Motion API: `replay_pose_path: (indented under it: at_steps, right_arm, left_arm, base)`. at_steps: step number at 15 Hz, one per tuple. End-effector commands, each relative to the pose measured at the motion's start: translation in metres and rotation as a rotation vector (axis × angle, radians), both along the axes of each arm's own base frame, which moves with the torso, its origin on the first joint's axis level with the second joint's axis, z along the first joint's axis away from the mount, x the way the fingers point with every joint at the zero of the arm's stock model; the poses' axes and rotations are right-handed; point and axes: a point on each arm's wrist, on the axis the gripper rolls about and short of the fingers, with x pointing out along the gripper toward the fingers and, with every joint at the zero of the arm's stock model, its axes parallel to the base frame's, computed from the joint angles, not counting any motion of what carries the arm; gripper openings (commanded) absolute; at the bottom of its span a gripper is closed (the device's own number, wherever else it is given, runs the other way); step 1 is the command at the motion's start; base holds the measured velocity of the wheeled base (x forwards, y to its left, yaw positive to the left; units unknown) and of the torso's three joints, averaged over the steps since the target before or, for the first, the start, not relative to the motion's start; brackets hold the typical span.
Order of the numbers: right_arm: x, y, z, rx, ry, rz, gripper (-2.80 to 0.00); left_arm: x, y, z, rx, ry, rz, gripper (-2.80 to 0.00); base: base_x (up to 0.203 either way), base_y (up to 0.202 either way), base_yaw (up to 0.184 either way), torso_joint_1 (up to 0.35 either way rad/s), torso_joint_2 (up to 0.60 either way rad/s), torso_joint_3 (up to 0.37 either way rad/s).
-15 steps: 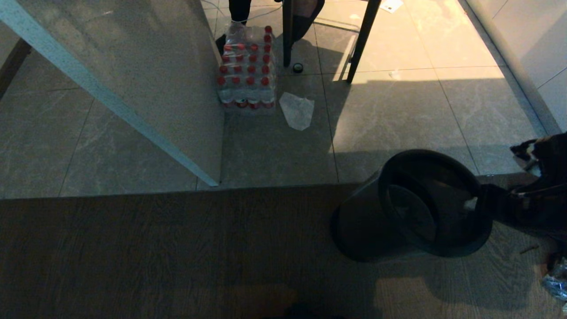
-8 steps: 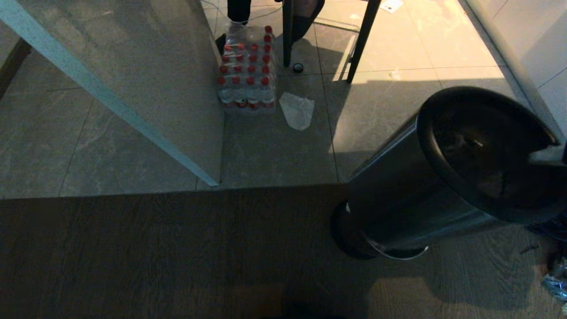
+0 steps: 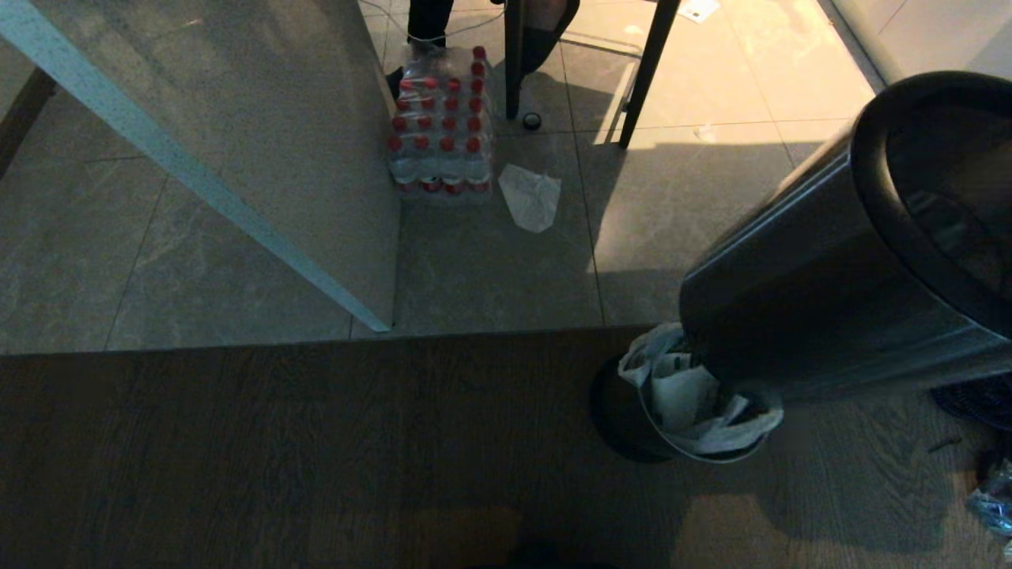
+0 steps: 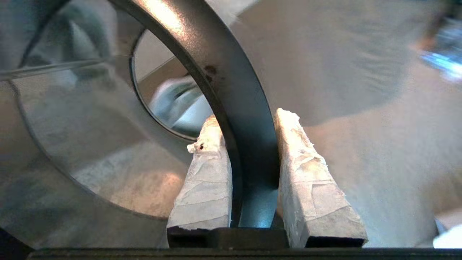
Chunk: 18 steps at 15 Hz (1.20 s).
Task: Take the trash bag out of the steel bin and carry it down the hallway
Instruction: Place the outer trash can on the ground
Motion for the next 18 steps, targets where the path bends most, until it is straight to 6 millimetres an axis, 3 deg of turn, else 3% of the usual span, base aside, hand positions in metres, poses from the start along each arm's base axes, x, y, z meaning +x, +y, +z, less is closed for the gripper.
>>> replay_pose_path:
  at_steps: [1, 6, 8, 11, 18]
  right_arm:
    - [0.003, -0.017, -0.007, 0.013, 0.02, -0.119, -2.8]
    - [0.02, -0.087, -0.035, 0.042, 0.013, -0.315, -2.8]
    - [0.032, -0.126, -0.07, 0.076, 0.104, -0.273, -2.8]
    - [0.056, -0.168, -0.121, 0.075, 0.165, -0.187, -2.8]
    - [0.112, -0.234, -0.257, 0.15, 0.27, -0.086, -2.8]
  left_arm:
    - [0.0, 0.0, 0.0, -0.001, -0.001, 0.001, -2.8]
    - [0.0, 0.0, 0.0, -0.001, -0.001, 0.001, -2.8]
    - [0.0, 0.0, 0.0, -0.001, -0.001, 0.001, -2.8]
    - [0.0, 0.0, 0.0, -0.001, -0.001, 0.001, -2.8]
    - [0.0, 0.0, 0.0, -0.001, -0.001, 0.002, -2.8]
  base:
    - [0.0, 0.0, 0.0, 0.0, 0.0, 0.0]
    - [0.0, 0.0, 0.0, 0.0, 0.0, 0.0]
    - [0.0, 0.0, 0.0, 0.0, 0.0, 0.0]
    - [0.0, 0.0, 0.0, 0.0, 0.0, 0.0]
    - [0.0, 0.0, 0.0, 0.0, 0.0, 0.0]
